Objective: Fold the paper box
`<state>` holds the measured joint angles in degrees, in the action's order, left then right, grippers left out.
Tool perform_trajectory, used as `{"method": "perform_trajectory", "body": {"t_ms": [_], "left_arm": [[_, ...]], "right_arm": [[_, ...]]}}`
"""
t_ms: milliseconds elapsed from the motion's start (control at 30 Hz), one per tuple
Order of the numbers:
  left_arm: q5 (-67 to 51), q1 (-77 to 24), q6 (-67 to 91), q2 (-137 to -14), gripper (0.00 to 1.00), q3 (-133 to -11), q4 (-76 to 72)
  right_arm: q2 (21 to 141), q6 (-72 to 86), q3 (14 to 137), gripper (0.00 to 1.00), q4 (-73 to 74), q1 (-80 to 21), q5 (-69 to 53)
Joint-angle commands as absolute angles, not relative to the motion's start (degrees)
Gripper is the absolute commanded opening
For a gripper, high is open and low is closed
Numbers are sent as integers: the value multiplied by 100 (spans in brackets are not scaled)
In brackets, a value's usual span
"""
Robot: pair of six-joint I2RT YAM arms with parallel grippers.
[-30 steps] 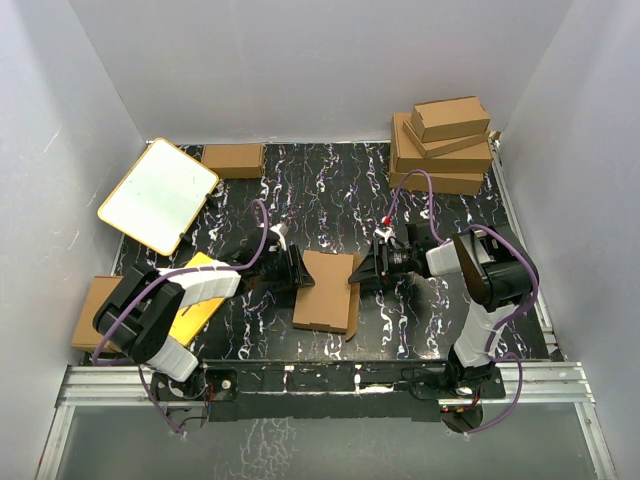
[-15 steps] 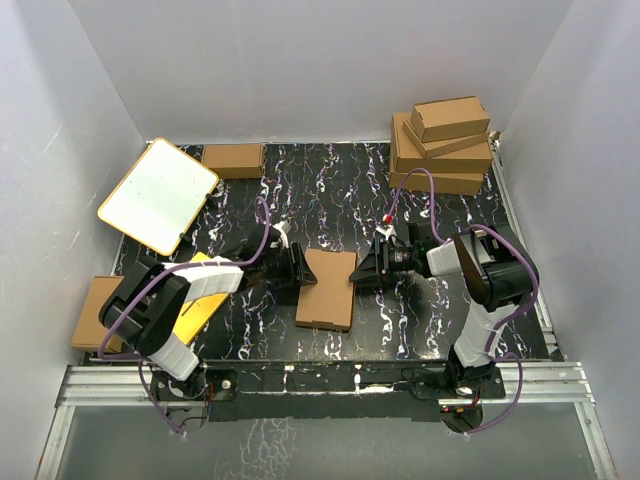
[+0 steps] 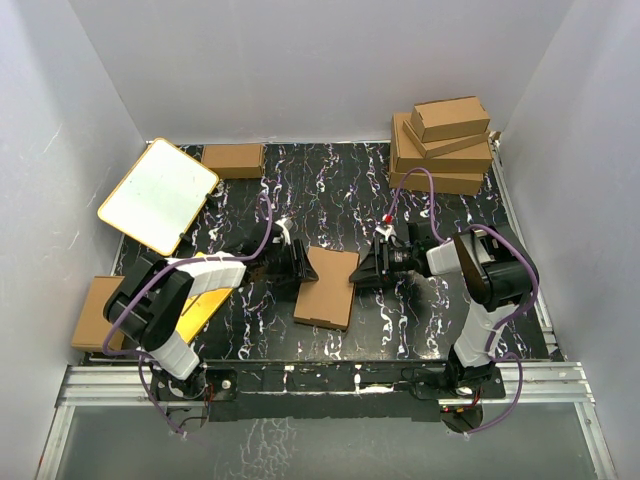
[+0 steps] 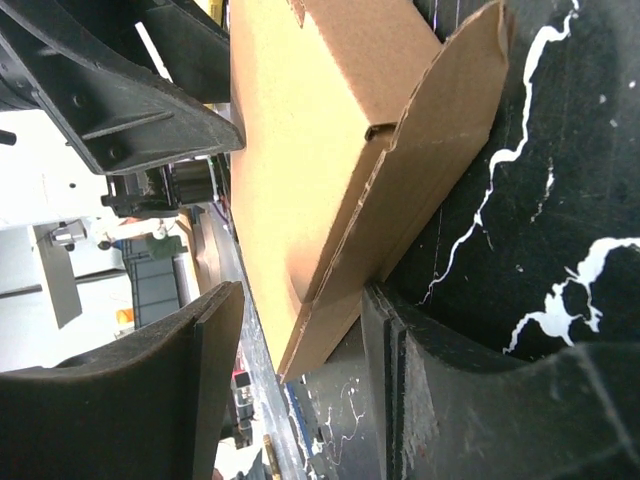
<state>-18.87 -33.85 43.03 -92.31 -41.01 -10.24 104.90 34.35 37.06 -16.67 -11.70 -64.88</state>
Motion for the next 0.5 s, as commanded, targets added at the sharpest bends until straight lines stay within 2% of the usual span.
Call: {"method": "perform_trajectory", "body": {"t_ms": [0, 233, 467], "left_arm": [[-1994, -3480, 4176, -9355, 51, -4306, -835], [-1855, -3312, 4077, -9126, 53, -4354, -604], [-1924, -3267, 4093, -9020, 55, -4357, -606]], "right_arm": [[10510, 2700, 4170, 56, -1343, -1288, -6839], [10561, 923, 4742, 62, 301, -1069, -6690], [10546, 565, 4774, 64, 622, -895, -6799]]}}
